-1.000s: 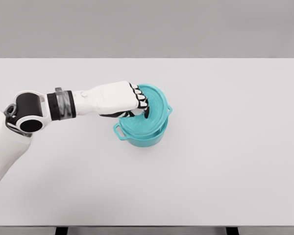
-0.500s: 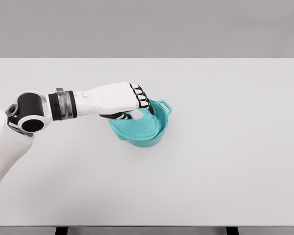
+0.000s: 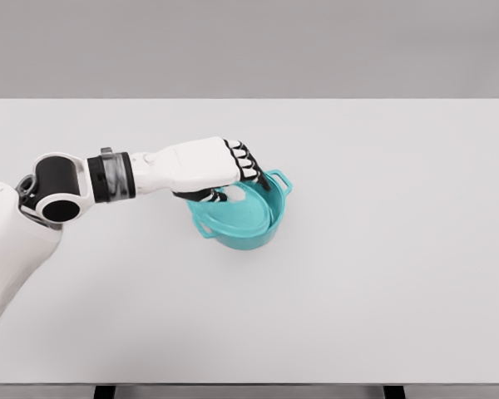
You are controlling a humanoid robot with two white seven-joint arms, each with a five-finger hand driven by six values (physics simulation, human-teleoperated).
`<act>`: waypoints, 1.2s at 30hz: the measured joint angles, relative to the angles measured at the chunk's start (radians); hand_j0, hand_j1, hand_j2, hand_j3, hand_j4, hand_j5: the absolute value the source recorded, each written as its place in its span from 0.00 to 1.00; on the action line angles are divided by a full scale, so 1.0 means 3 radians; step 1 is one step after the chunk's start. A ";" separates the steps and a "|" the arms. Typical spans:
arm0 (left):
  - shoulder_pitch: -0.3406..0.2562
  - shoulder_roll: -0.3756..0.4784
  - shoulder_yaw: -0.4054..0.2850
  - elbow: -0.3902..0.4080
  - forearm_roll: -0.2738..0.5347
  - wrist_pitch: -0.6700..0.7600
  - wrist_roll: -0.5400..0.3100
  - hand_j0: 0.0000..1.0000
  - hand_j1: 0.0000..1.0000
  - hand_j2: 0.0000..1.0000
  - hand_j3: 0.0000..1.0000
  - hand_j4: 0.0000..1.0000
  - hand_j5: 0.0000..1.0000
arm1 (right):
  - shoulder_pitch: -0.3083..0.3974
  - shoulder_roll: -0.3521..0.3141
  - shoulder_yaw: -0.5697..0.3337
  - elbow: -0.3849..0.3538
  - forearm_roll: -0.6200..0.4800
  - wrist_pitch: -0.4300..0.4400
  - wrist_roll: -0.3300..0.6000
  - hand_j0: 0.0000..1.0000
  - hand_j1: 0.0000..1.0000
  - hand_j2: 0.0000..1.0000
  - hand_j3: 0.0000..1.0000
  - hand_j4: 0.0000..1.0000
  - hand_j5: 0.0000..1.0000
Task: Cover the pot with left arm
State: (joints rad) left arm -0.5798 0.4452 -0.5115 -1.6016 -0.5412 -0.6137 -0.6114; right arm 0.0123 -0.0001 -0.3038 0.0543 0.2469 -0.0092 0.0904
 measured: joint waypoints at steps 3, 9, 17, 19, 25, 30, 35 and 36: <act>-0.0005 -0.0008 0.0000 0.0019 0.0000 0.0000 0.0000 0.90 0.90 0.90 0.90 0.90 0.90 | 0.0000 0.0000 0.0000 -0.0001 0.0000 0.0000 0.0000 1.00 1.00 1.00 1.00 1.00 1.00; -0.0010 -0.0032 0.0000 0.0033 -0.0007 0.0000 0.0000 0.95 0.95 0.95 0.95 0.95 0.95 | 0.0000 0.0000 0.0000 0.0000 0.0000 0.0000 0.0000 1.00 1.00 1.00 1.00 1.00 1.00; -0.0056 -0.0110 0.0000 0.0078 -0.0041 0.0000 0.0000 0.99 0.99 0.99 0.99 0.99 0.99 | -0.0005 0.0000 0.0000 0.0000 0.0000 0.0000 0.0000 1.00 1.00 1.00 1.00 1.00 1.00; -0.0066 -0.0133 0.0000 0.0087 -0.0044 0.0000 0.0000 0.99 0.99 0.99 0.99 0.99 0.99 | 0.0000 0.0000 0.0000 0.0000 0.0000 0.0000 0.0000 1.00 1.00 1.00 1.00 1.00 1.00; -0.0087 -0.0214 0.0000 0.0138 -0.0068 0.0000 0.0000 1.00 1.00 1.00 1.00 1.00 1.00 | 0.0000 0.0000 0.0000 0.0001 0.0000 0.0000 0.0000 1.00 1.00 1.00 1.00 1.00 1.00; -0.0118 -0.0262 0.0004 0.0178 -0.0037 0.0012 -0.0015 1.00 1.00 1.00 1.00 1.00 1.00 | -0.0005 0.0000 0.0000 0.0000 0.0000 0.0000 0.0000 1.00 1.00 1.00 1.00 1.00 1.00; -0.0133 -0.0290 0.0002 0.0210 -0.0066 0.0006 -0.0009 1.00 1.00 1.00 1.00 1.00 1.00 | 0.0000 0.0000 0.0000 0.0001 0.0000 0.0000 0.0000 1.00 1.00 1.00 1.00 1.00 1.00; -0.0133 -0.0294 0.0002 0.0215 -0.0058 0.0009 -0.0013 1.00 1.00 1.00 1.00 1.00 1.00 | 0.0000 0.0000 0.0000 0.0001 0.0000 0.0000 0.0000 1.00 1.00 1.00 1.00 1.00 1.00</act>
State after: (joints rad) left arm -0.6197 0.3570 -0.5107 -1.5371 -0.5585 -0.6111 -0.6153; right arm 0.0123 -0.0001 -0.3038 0.0547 0.2469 -0.0092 0.0904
